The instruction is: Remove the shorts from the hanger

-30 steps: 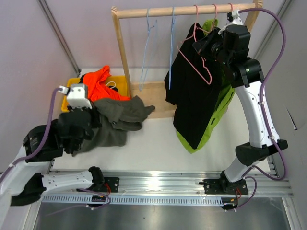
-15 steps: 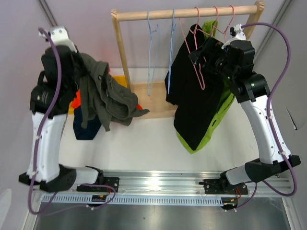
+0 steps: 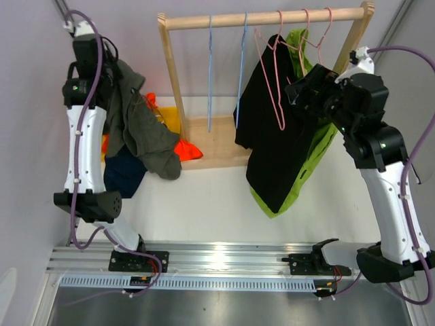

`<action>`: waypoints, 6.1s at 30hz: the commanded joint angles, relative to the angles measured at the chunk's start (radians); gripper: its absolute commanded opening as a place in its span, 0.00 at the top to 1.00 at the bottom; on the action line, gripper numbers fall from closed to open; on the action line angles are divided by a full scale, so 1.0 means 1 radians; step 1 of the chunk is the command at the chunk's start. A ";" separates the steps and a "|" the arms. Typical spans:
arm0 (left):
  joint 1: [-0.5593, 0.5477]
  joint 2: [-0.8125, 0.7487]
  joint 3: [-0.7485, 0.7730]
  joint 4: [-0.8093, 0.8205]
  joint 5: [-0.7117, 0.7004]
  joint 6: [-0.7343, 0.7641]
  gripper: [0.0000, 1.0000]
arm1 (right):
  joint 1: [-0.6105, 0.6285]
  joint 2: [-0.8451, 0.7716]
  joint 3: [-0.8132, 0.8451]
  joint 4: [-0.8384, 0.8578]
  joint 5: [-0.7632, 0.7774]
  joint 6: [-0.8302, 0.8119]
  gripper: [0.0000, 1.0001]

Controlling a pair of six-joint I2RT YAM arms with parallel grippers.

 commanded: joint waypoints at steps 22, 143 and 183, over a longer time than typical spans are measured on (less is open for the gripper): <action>-0.016 -0.548 -0.713 0.227 0.243 -0.086 0.01 | -0.018 0.132 0.326 -0.023 0.101 -0.127 0.07; -1.282 0.002 -0.484 0.432 -0.230 -0.129 1.00 | 0.022 -0.210 0.148 -0.294 -0.027 0.137 1.00; -0.906 -0.812 -0.774 0.037 -0.456 -0.017 1.00 | -0.037 0.308 0.476 0.091 0.090 -0.055 1.00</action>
